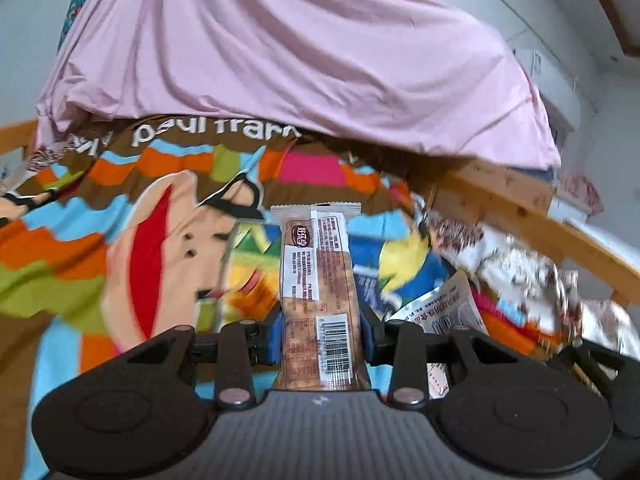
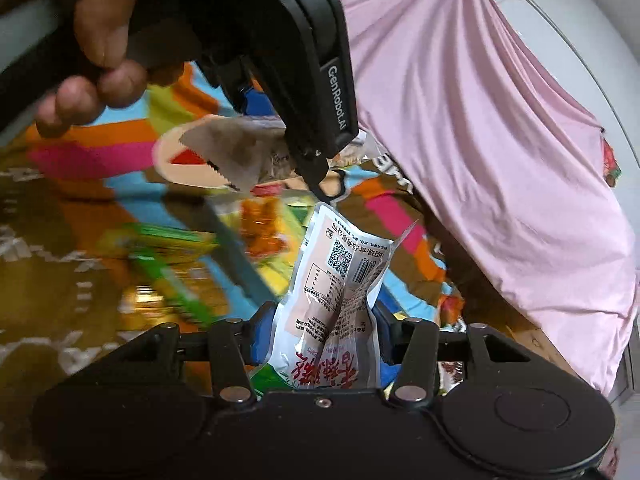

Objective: Organize snacks
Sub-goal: 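Carry the granola bar and white bag over the metal tray with both grippers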

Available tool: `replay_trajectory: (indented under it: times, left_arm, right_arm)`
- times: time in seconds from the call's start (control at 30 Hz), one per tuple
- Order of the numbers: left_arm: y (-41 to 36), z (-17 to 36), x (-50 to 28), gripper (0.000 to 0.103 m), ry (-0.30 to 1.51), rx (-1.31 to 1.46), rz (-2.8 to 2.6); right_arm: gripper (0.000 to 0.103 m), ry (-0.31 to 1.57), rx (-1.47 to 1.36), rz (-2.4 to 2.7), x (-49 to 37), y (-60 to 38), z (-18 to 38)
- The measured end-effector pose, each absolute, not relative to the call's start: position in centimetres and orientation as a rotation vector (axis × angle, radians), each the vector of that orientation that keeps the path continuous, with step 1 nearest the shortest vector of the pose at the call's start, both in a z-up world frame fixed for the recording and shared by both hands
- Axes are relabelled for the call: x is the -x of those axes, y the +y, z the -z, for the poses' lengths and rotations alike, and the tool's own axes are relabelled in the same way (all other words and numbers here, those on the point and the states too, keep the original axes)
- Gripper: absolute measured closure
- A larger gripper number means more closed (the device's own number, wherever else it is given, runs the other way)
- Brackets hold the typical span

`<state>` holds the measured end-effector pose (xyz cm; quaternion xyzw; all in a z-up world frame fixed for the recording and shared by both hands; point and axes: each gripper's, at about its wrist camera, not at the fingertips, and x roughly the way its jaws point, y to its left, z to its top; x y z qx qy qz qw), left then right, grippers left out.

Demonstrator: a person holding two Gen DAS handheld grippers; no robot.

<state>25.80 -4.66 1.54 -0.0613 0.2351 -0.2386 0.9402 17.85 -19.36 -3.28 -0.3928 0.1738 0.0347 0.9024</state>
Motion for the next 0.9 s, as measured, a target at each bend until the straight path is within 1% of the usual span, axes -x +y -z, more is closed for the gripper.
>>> replay_trajectory:
  times: [0.07,0.23,0.47,0.7,0.9]
  left_arm:
    - [-5.9,-1.6,-27.3,0.063,0.465,0.160,0.505]
    - [-8.7,-0.8,-31.2,0.063,0.424,0.149,0.512]
    - [-9.9,1.7,-36.1,0.063,0.459,0.211,0.474]
    - [-11.0,4.4,-38.6,0.063,0.526,0.209,0.445]
    - [-12.4,5.3,-38.7,0.063,0.538,0.148,0.477]
  right_arm:
    - [0.051,0.346,0.816,-0.049,-19.7,-20.4,3.2]
    - [0.051,0.347,0.767,-0.001,-24.3,-22.5,3.1]
    - [0.050,0.342,0.678,0.063,-30.5,-25.4,3.4]
    - [0.050,0.447,0.463,0.128,-34.4,-28.8,4.7]
    - [0.050,0.517,0.387,0.146,-35.4,-29.5,6.2]
